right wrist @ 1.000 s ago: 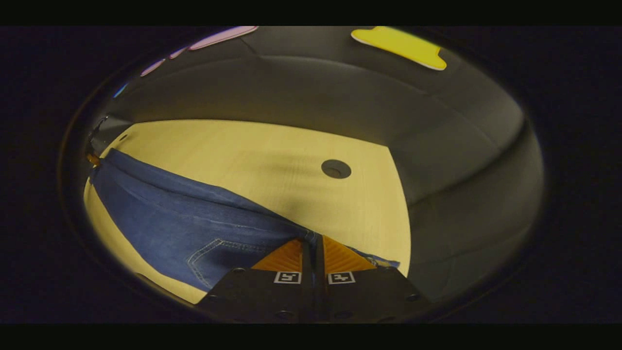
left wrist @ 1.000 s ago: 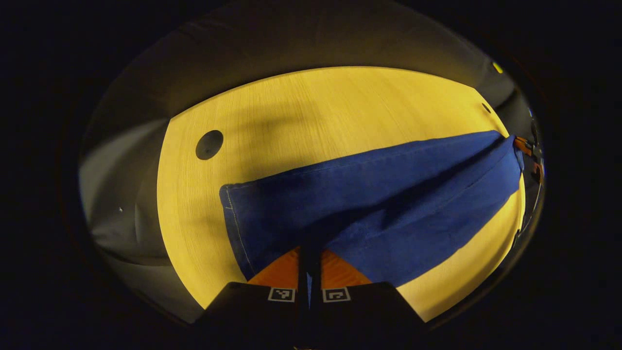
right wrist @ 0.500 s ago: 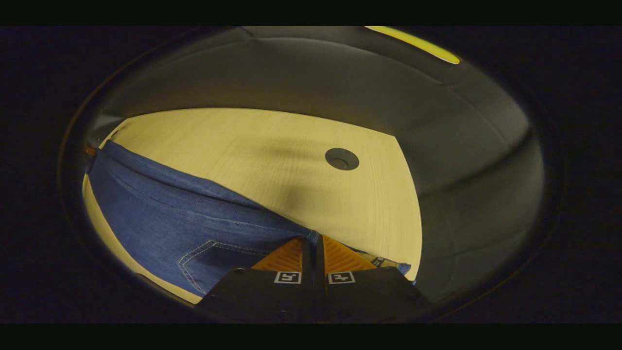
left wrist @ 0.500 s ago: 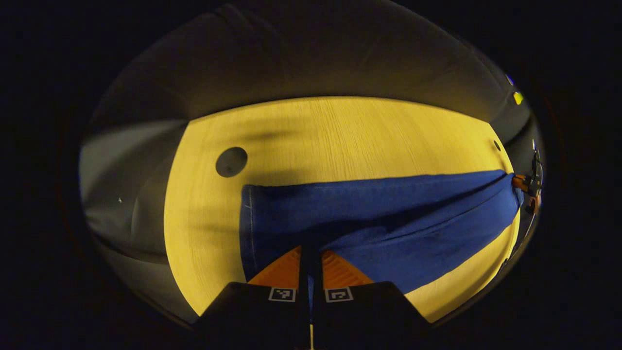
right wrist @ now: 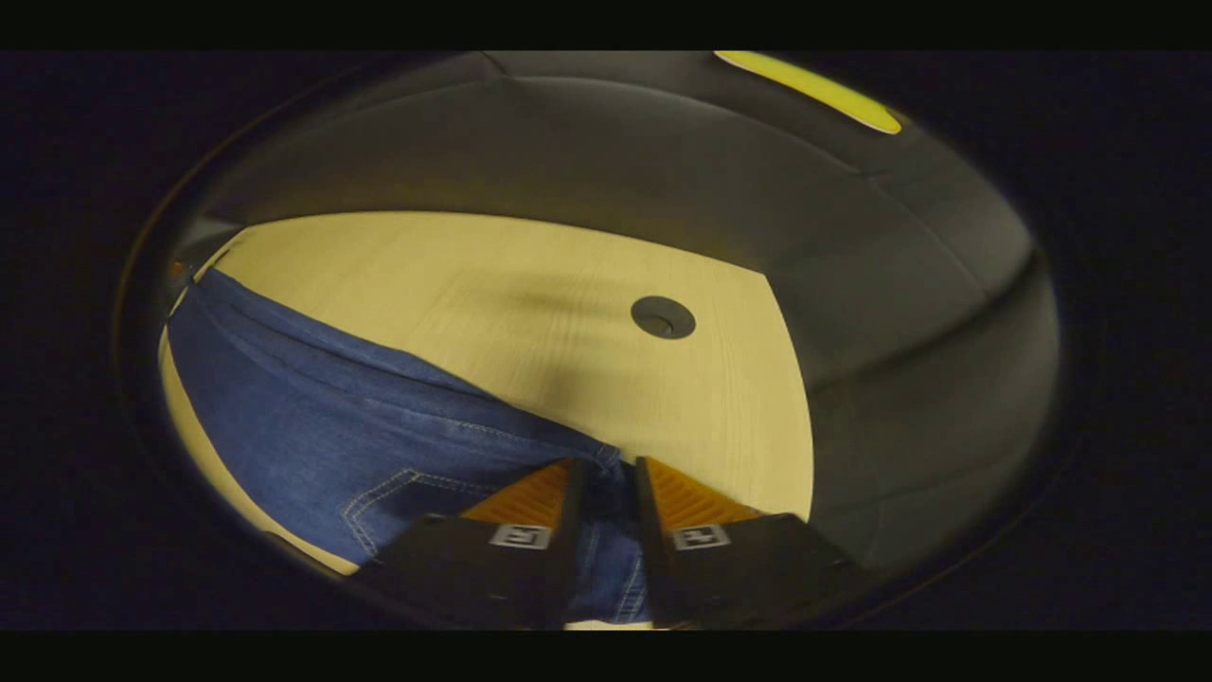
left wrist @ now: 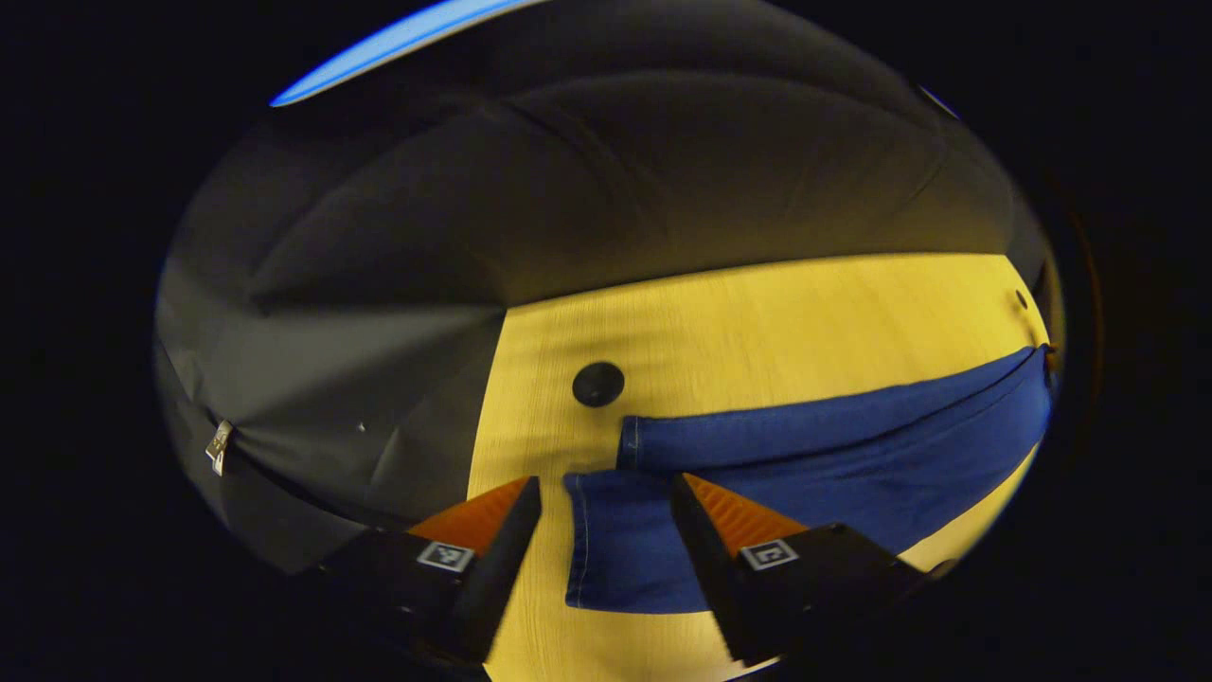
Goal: Grasp the waist and the cuffs of the jeans and fold them to make the two legs overlap; first hold the waist and fold one-third of the jeans toward the cuffs, then hold the cuffs and fold the remaining one-third in the same direction to finish folding.
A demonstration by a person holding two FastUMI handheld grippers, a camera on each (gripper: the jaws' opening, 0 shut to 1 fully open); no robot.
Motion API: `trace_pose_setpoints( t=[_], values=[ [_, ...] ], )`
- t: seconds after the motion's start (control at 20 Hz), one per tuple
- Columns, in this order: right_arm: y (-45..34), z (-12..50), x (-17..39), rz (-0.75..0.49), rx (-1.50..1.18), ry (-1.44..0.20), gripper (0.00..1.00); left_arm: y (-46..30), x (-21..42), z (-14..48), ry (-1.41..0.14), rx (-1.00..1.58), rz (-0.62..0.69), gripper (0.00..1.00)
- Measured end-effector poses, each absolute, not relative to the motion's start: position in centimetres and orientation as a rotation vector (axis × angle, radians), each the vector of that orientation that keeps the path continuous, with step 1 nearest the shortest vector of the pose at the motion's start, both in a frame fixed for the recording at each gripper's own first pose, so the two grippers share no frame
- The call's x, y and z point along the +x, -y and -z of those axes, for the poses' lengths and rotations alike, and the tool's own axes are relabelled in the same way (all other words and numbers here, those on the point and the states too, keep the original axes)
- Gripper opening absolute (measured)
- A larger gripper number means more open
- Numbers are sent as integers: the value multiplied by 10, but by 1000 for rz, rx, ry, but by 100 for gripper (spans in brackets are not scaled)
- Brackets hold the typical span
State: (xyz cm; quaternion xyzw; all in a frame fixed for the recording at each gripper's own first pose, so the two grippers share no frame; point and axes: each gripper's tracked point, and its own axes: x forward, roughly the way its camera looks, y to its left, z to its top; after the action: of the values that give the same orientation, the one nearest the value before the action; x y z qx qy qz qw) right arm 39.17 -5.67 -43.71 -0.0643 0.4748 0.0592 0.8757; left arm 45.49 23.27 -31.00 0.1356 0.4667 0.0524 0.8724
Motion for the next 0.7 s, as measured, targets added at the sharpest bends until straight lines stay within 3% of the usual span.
trace_pose_setpoints(
  t=[0.1,0.15,0.4,0.7],
  values=[
    [48,404,391,-111,-55,-944,75,-204,451,284,-890,294,-43,98],
    [50,396,399,-98,-24,-908,96,-189,443,265,-847,313,-2,99],
    [93,338,386,13,197,-847,99,-94,398,204,-683,233,190,98],
    [137,402,351,260,451,-980,98,-3,324,175,-582,58,311,99]
  ],
)
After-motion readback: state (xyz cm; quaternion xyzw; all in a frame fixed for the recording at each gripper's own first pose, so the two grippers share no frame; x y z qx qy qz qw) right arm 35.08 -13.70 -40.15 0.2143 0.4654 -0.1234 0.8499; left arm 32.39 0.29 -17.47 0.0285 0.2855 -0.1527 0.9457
